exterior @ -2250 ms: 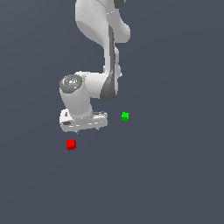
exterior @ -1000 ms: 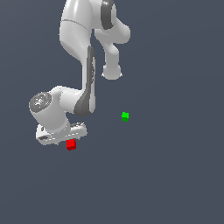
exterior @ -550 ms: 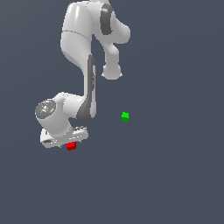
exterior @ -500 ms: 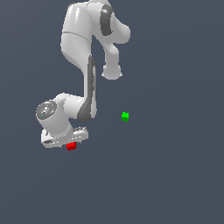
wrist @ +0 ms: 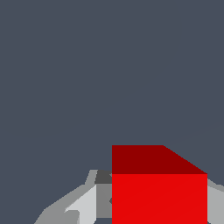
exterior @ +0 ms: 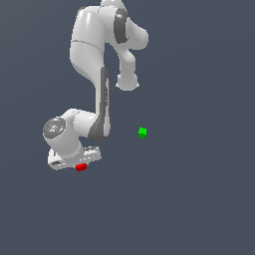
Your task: Stack the red cube on top of the green cube.
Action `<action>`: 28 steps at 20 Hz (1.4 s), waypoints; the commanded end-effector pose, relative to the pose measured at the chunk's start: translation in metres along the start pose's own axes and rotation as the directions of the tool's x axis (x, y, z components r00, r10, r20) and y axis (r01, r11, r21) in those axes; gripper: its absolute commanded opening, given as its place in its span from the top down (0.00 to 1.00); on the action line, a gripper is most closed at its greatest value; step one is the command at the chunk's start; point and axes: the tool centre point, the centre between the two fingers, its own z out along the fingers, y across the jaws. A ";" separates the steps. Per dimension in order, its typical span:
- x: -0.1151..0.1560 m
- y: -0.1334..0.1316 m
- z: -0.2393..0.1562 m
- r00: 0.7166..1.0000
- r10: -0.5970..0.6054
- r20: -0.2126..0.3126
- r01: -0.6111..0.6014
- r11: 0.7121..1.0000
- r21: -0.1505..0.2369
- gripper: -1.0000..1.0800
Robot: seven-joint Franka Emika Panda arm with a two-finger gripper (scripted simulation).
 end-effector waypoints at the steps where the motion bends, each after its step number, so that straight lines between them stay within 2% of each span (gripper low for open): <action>1: 0.000 0.000 0.000 1.000 0.000 -0.001 0.000 1.000 0.000 1.00; 13: -0.001 0.000 -0.011 1.000 0.000 0.000 0.000 1.000 0.000 1.00; 23: -0.001 -0.001 -0.078 1.000 0.000 -0.001 0.000 1.000 0.000 1.00; 28: -0.001 -0.001 -0.097 1.000 0.000 -0.001 0.000 1.000 0.000 1.00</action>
